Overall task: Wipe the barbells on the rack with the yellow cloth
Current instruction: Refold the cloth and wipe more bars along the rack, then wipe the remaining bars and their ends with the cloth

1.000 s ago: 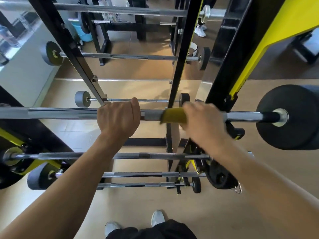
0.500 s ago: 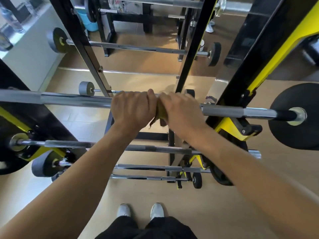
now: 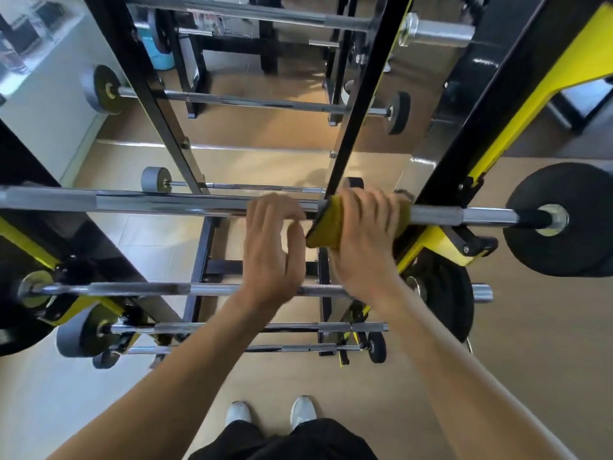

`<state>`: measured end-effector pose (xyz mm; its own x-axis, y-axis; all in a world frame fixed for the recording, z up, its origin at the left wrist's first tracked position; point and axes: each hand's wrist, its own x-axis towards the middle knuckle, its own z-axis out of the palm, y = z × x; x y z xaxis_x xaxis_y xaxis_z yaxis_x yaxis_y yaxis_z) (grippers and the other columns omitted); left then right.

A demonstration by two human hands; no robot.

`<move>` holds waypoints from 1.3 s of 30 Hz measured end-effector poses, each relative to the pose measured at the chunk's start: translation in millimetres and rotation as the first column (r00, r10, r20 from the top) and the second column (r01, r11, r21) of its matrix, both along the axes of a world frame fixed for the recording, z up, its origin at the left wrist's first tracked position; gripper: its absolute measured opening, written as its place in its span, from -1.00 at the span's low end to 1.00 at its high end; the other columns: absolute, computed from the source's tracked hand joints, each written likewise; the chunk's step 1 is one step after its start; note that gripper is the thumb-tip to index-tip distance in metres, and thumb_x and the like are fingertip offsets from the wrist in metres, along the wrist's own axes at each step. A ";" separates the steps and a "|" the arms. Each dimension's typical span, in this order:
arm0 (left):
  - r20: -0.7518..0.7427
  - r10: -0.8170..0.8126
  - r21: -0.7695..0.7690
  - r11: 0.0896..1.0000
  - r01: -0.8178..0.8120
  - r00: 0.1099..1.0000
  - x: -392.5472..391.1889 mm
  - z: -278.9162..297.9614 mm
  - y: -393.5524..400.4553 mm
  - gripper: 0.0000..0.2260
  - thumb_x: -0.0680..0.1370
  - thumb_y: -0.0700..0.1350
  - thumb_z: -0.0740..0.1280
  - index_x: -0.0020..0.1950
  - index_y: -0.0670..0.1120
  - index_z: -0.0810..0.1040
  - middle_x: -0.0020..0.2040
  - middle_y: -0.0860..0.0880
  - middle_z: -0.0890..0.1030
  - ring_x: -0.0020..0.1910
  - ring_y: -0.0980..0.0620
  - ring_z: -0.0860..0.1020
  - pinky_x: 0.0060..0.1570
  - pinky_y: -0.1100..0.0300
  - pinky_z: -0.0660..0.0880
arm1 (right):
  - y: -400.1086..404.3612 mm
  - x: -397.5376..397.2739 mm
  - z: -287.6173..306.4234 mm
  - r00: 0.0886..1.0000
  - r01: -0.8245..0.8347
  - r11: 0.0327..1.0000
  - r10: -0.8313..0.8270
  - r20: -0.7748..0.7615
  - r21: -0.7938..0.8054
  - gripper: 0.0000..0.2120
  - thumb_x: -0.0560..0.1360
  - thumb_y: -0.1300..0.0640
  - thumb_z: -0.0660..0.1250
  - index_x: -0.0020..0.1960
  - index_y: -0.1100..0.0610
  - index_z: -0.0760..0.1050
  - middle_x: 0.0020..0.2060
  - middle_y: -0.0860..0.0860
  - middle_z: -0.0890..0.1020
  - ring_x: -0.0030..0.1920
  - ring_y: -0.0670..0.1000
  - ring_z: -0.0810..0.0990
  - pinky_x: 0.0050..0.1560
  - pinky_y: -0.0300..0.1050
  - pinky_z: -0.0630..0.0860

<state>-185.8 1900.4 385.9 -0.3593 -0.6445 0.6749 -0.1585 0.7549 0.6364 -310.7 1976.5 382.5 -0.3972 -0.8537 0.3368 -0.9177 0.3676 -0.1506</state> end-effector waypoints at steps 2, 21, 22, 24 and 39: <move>-0.077 -0.042 0.035 0.998 0.045 0.996 9.3 -12.5 14.4 -0.95 0.46 -0.40 0.24 -0.15 -0.30 0.48 -0.16 -0.17 0.52 -0.12 -0.01 0.45 -0.09 0.26 0.37 | -6.4 11.4 -4.8 0.989 -0.101 0.991 0.110 0.103 -0.088 -0.31 0.47 0.03 0.24 0.55 0.17 0.16 0.50 0.10 0.24 0.56 0.21 0.02 0.53 0.22 -0.23; 0.212 -0.843 0.948 0.300 0.106 0.494 8.9 -84.9 80.8 -0.72 0.50 0.12 0.42 0.04 -0.07 0.61 -0.12 -0.01 0.68 -0.13 0.09 0.64 -0.18 0.27 0.55 | 166.7 30.8 -86.0 -0.411 0.408 0.904 0.058 0.910 0.126 -0.59 0.44 0.35 0.45 0.27 0.25 0.53 0.17 0.26 0.62 0.23 0.24 0.59 0.33 0.26 0.44; 0.226 -0.874 0.943 0.307 0.127 0.430 4.2 -85.8 86.9 -0.71 0.51 0.12 0.41 0.05 -0.07 0.61 -0.15 -0.01 0.66 -0.20 0.14 0.61 -0.25 0.31 0.52 | 179.4 20.8 -91.4 -0.444 0.372 0.917 0.041 0.895 0.142 -0.56 0.44 0.40 0.42 0.30 0.25 0.50 0.19 0.27 0.61 0.24 0.25 0.57 0.34 0.28 0.42; 0.253 -0.901 0.935 0.321 0.150 0.353 -11.1 -88.5 101.8 -0.73 0.53 0.11 0.40 0.05 -0.08 0.60 -0.18 -0.01 0.63 -0.29 0.19 0.56 -0.33 0.35 0.45 | 203.6 -4.7 -100.0 -0.491 0.275 0.950 0.008 0.871 0.146 -0.50 0.44 0.47 0.36 0.36 0.24 0.44 0.24 0.28 0.57 0.28 0.27 0.55 0.35 0.29 0.40; 0.240 -0.940 0.964 0.260 0.056 0.241 -263.6 -119.1 308.7 -0.74 0.47 -0.13 0.49 0.07 0.01 0.49 -0.07 -0.04 0.64 -0.20 0.01 0.65 -0.23 0.19 0.59 | 435.2 -261.1 -130.3 -0.165 0.262 0.865 -0.396 0.903 0.428 -0.69 0.44 0.43 0.27 0.09 0.15 0.55 -0.01 0.15 0.67 0.02 0.11 0.65 0.01 0.08 0.65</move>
